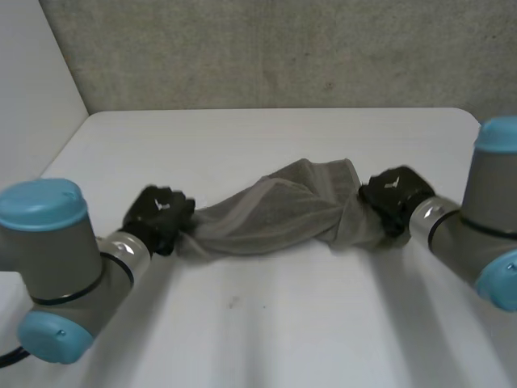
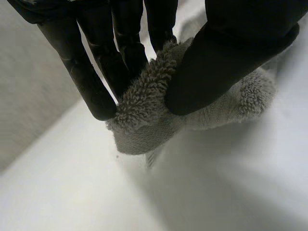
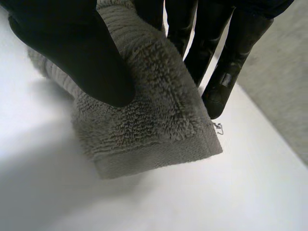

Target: Fold the towel.

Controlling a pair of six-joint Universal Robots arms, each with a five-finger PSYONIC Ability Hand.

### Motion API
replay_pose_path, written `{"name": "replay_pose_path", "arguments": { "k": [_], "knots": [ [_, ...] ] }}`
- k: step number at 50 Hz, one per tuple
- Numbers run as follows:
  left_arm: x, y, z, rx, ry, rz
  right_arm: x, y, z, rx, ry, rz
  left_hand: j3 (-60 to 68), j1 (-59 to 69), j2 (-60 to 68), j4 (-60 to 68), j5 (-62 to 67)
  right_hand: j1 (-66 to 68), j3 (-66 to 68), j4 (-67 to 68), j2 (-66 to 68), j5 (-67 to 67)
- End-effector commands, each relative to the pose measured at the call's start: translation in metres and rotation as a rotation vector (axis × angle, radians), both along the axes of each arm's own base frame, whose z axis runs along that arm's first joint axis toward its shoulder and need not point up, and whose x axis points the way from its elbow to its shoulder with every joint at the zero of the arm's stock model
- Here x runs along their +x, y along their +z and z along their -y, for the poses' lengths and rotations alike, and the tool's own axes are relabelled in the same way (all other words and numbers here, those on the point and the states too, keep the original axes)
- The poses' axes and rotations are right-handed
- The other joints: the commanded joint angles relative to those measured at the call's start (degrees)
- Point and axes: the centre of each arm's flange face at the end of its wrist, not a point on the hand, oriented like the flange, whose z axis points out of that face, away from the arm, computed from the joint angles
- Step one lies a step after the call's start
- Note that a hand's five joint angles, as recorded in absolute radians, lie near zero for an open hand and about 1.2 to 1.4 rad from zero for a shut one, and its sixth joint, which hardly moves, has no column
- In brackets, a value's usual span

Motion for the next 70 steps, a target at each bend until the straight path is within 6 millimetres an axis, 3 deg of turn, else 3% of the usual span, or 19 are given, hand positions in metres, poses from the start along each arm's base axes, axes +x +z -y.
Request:
{"name": "replay_pose_path", "arguments": {
  "k": [1,2,7,10,17,21,26,29,31,35,36,37,38,40,45,51,56,64,70],
  "knots": [
    [0.007,0.084,-0.018,-0.197,0.01,-0.148,-0.012,0.073,-0.003,-0.059,-0.032,0.031,11.1,13.4,10.8,10.8,12.0,27.9,12.0,11.4,12.8,14.9],
    [0.007,0.084,-0.018,-0.198,0.01,-0.149,-0.012,0.073,-0.003,-0.06,-0.032,0.031,11.1,13.4,10.8,10.8,12.0,27.9,12.0,11.4,12.8,14.9],
    [0.018,0.144,-0.033,-0.318,0.027,-0.329,-0.02,0.139,-0.003,-0.213,-0.064,0.128,11.1,13.4,10.8,10.8,12.0,27.9,12.0,11.4,12.8,14.9],
    [0.021,0.154,-0.034,-0.34,0.036,-0.367,-0.024,0.168,0.001,-0.298,-0.081,0.175,11.1,13.4,10.8,10.8,12.0,27.9,12.0,11.4,12.8,14.9],
    [0.038,0.179,-0.023,-0.375,0.09,-0.482,-0.023,0.2,0.012,-0.398,-0.082,0.254,11.1,13.4,10.8,10.8,12.0,27.9,12.0,11.4,12.8,14.9],
    [0.036,0.172,-0.02,-0.342,0.092,-0.495,-0.016,0.185,0.031,-0.388,-0.063,0.26,11.1,13.4,10.8,10.8,12.0,27.9,12.0,11.4,12.8,14.9],
    [0.028,0.139,-0.007,-0.237,0.106,-0.458,0.002,0.121,0.075,-0.316,-0.055,0.229,11.1,13.4,10.8,10.8,12.0,27.9,12.0,11.4,12.8,14.9],
    [0.025,0.115,0.002,-0.169,0.118,-0.428,0.01,0.102,0.086,-0.3,-0.05,0.223,11.1,13.4,10.8,10.8,12.0,27.9,12.0,11.4,12.8,14.9],
    [0.022,0.087,0.013,-0.095,0.14,-0.393,0.02,0.07,0.107,-0.293,-0.061,0.206,11.1,13.4,10.8,10.8,12.0,27.9,12.0,11.4,12.8,14.9],
    [0.019,0.066,0.02,-0.037,0.15,-0.365,0.022,0.044,0.131,-0.337,-0.109,0.201,11.1,13.4,10.8,10.8,12.0,22.3,6.3,5.8,7.2,9.2],
    [0.018,0.059,0.022,-0.021,0.153,-0.358,0.023,0.036,0.138,-0.358,-0.132,0.196,11.1,13.4,10.8,10.8,12.0,-19.0,-35.0,-35.5,-34.1,-32.1],
    [0.018,0.059,0.022,-0.02,0.153,-0.358,0.023,0.036,0.138,-0.358,-0.132,0.196,11.1,13.4,10.8,10.8,12.0,-19.5,-35.4,-36.0,-34.5,-32.5],
    [0.018,0.054,0.024,-0.008,0.157,-0.353,0.023,0.03,0.141,-0.359,-0.146,0.185,11.1,13.4,10.8,10.8,12.0,-42.1,-58.0,-58.6,-57.2,-55.1],
    [0.018,0.05,0.025,0.0,0.159,-0.349,0.022,0.03,0.14,-0.357,-0.162,0.173,11.1,13.4,10.8,10.8,12.0,-42.1,-58.0,-58.6,-57.2,-55.1],
    [0.019,0.049,0.025,0.004,0.169,-0.345,0.011,0.056,0.107,-0.332,-0.174,0.167,11.1,13.4,10.8,10.8,12.0,-42.1,-58.0,-58.6,-57.2,-55.1],
    [0.021,0.053,0.024,-0.01,0.185,-0.347,-0.001,0.063,0.069,-0.272,-0.162,0.149,11.1,13.4,10.8,10.8,12.0,-42.1,-58.0,-58.6,-57.2,-55.1],
    [0.021,0.052,0.023,-0.008,0.193,-0.344,-0.013,0.048,0.029,-0.144,-0.15,0.11,11.1,13.4,10.8,10.8,12.0,-42.1,-58.0,-58.6,-57.2,-55.1],
    [0.022,0.051,0.023,-0.008,0.198,-0.343,-0.025,-0.017,-0.04,0.2,-0.088,0.036,11.1,13.4,10.8,10.8,12.0,-27.9,-43.8,-44.4,-43.0,-40.9],
    [0.022,0.05,0.023,-0.007,0.199,-0.342,-0.025,-0.036,-0.051,0.215,-0.074,0.096,11.1,13.4,10.8,10.8,12.0,-18.0,-33.9,-34.4,-33.0,-31.0]
  ]
}}
